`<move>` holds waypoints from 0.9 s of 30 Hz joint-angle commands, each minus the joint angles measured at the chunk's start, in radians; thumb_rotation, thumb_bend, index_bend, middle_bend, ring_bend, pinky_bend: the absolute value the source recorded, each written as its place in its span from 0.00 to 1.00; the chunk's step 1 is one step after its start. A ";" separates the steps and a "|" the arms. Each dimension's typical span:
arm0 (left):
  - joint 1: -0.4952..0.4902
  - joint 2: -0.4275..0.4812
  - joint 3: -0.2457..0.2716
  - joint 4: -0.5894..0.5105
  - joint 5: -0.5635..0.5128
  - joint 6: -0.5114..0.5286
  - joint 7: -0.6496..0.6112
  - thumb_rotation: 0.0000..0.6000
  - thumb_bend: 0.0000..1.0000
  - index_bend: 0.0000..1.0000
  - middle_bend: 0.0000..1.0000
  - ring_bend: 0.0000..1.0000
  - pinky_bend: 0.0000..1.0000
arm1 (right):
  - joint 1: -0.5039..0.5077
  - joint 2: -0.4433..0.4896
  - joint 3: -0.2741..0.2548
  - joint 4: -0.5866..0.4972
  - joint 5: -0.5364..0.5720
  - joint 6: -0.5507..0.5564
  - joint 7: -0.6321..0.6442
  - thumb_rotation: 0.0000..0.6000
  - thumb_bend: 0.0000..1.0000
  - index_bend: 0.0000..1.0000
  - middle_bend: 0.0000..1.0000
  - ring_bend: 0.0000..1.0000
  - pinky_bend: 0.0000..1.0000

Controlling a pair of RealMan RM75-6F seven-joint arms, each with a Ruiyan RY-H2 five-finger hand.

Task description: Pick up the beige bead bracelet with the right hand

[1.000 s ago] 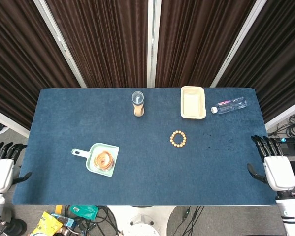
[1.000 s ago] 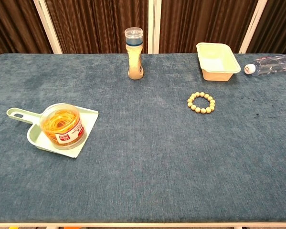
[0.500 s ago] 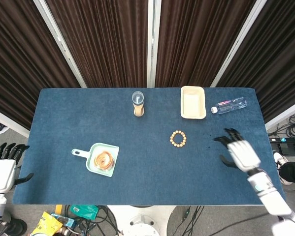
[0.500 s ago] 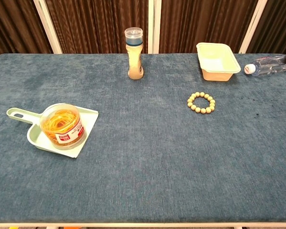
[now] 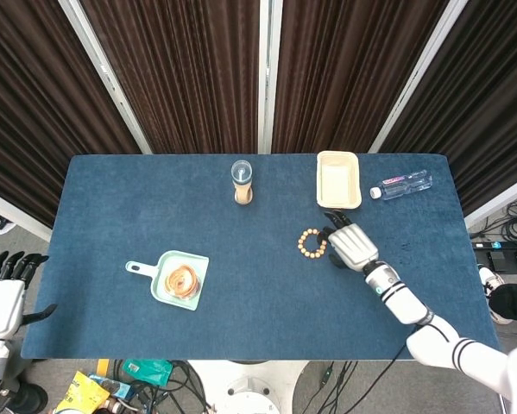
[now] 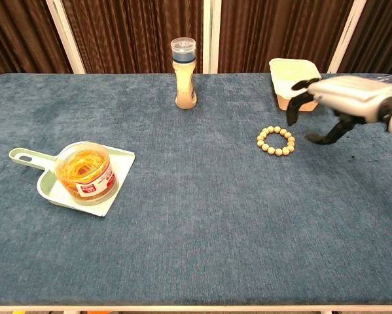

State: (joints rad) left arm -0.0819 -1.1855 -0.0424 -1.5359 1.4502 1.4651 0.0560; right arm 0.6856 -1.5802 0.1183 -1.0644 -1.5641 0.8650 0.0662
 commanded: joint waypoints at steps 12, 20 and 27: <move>0.000 -0.008 0.003 0.024 -0.007 -0.016 -0.039 1.00 0.00 0.19 0.17 0.09 0.06 | 0.031 -0.216 -0.083 0.320 -0.062 0.084 -0.015 1.00 0.20 0.40 0.36 0.04 0.03; 0.000 -0.013 0.003 0.045 -0.003 -0.018 -0.064 1.00 0.00 0.19 0.17 0.09 0.06 | 0.031 -0.291 -0.118 0.463 -0.089 0.131 -0.017 1.00 0.21 0.41 0.35 0.04 0.01; -0.002 -0.018 0.004 0.057 -0.003 -0.024 -0.079 1.00 0.00 0.19 0.17 0.09 0.06 | 0.017 -0.336 -0.141 0.563 -0.099 0.175 0.044 1.00 0.33 0.56 0.37 0.10 0.01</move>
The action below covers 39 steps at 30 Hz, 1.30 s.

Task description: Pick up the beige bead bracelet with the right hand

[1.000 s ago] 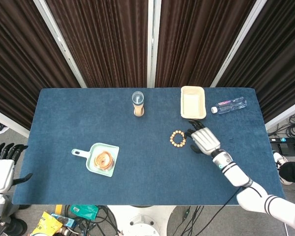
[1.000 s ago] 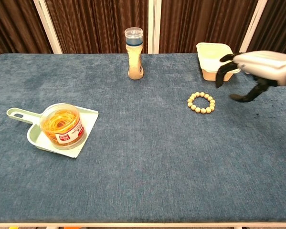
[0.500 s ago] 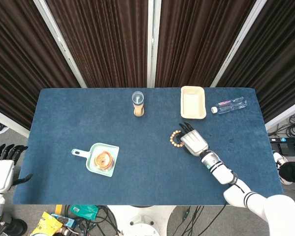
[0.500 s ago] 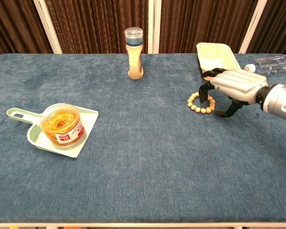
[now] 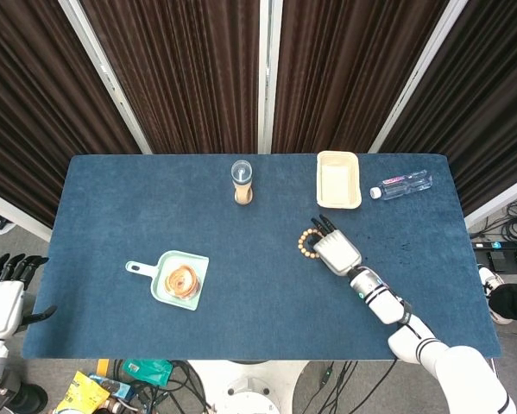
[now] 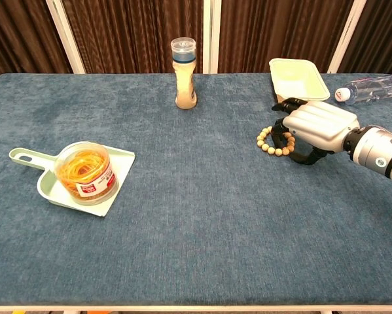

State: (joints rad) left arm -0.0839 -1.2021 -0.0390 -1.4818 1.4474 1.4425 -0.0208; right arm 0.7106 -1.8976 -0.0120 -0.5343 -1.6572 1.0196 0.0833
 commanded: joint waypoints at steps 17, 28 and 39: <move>0.008 -0.003 0.006 0.007 0.008 0.007 -0.023 1.00 0.00 0.19 0.17 0.09 0.06 | -0.063 0.159 0.089 -0.283 0.130 0.095 0.580 1.00 0.40 0.69 0.51 0.22 0.03; -0.005 0.000 0.008 -0.008 0.016 -0.009 -0.008 1.00 0.00 0.19 0.17 0.09 0.06 | -0.093 0.582 0.149 -0.926 0.242 -0.273 1.523 1.00 0.50 0.68 0.52 0.24 0.02; -0.008 0.006 0.011 -0.018 0.016 -0.018 -0.006 1.00 0.00 0.19 0.17 0.09 0.06 | -0.038 0.631 -0.028 -0.810 -0.168 -0.049 2.310 0.85 0.50 0.52 0.45 0.15 0.00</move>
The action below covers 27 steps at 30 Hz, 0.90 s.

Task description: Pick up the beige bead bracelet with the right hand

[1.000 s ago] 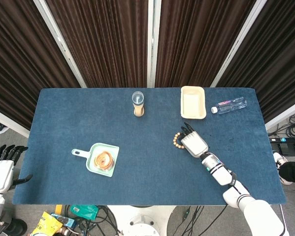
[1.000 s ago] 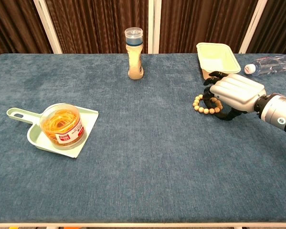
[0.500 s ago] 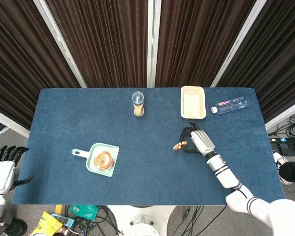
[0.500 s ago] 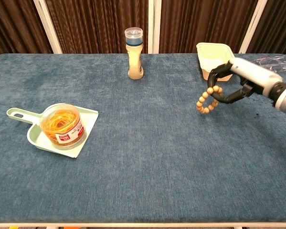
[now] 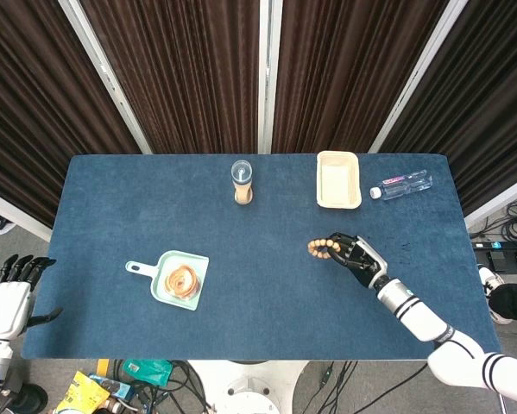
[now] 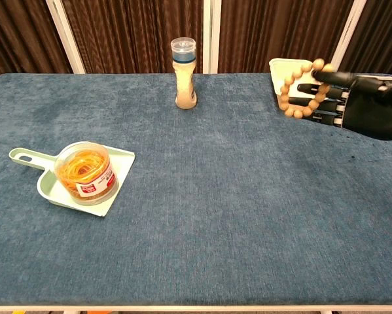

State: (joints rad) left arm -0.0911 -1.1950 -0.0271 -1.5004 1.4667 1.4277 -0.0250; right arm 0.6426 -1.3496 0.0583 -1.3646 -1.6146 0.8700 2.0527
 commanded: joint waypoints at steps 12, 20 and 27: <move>-0.008 0.000 0.000 -0.010 -0.006 -0.014 0.010 1.00 0.00 0.19 0.17 0.09 0.06 | 0.029 0.000 -0.137 0.123 -0.183 0.215 -0.019 0.56 0.31 0.43 0.46 0.14 0.00; -0.009 -0.002 0.002 -0.009 -0.011 -0.019 0.011 1.00 0.00 0.19 0.17 0.09 0.06 | -0.030 -0.084 -0.065 0.057 -0.019 0.214 -0.496 0.29 0.41 0.52 0.58 0.27 0.00; -0.008 -0.008 0.003 0.003 -0.015 -0.023 0.003 1.00 0.00 0.19 0.17 0.09 0.06 | -0.021 -0.115 -0.065 0.067 -0.009 0.206 -0.512 0.10 0.32 0.55 0.60 0.27 0.00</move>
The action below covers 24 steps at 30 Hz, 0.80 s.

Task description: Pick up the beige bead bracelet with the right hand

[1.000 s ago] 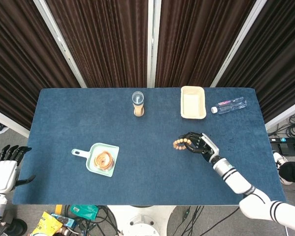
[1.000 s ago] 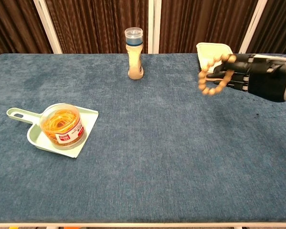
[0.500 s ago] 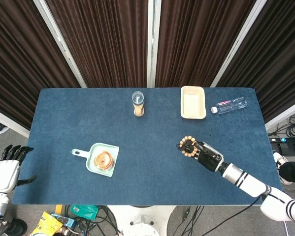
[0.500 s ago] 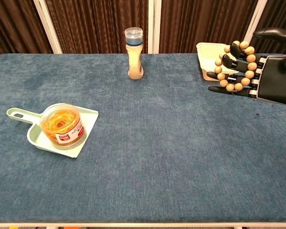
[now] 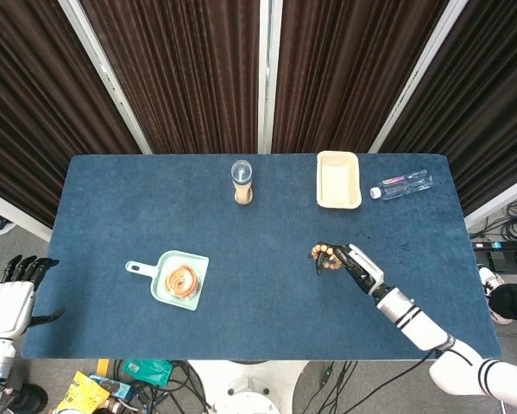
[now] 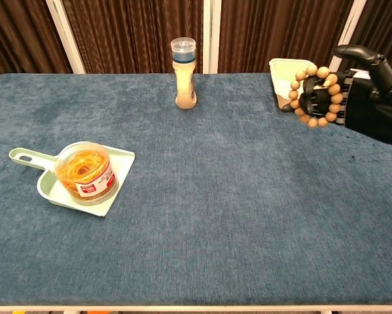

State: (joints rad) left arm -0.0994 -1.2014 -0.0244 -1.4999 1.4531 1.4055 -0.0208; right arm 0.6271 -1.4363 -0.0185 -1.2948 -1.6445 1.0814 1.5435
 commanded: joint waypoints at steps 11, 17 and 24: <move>-0.001 -0.009 -0.003 0.012 -0.004 -0.001 -0.010 1.00 0.00 0.19 0.17 0.09 0.06 | 0.000 -0.047 0.006 0.032 0.024 0.003 0.004 0.08 0.67 0.57 0.62 0.29 0.00; -0.004 -0.012 -0.005 0.019 -0.003 -0.002 -0.013 1.00 0.00 0.19 0.17 0.09 0.06 | 0.000 -0.051 0.010 0.035 0.040 0.000 -0.012 0.09 0.71 0.57 0.62 0.29 0.00; -0.004 -0.017 -0.007 0.029 -0.003 0.000 -0.021 1.00 0.00 0.19 0.17 0.09 0.06 | -0.001 -0.048 0.014 0.036 0.049 0.001 -0.048 0.10 0.82 0.57 0.62 0.29 0.00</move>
State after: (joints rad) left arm -0.1039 -1.2185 -0.0311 -1.4703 1.4498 1.4052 -0.0418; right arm 0.6265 -1.4850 -0.0041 -1.2596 -1.5962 1.0809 1.5002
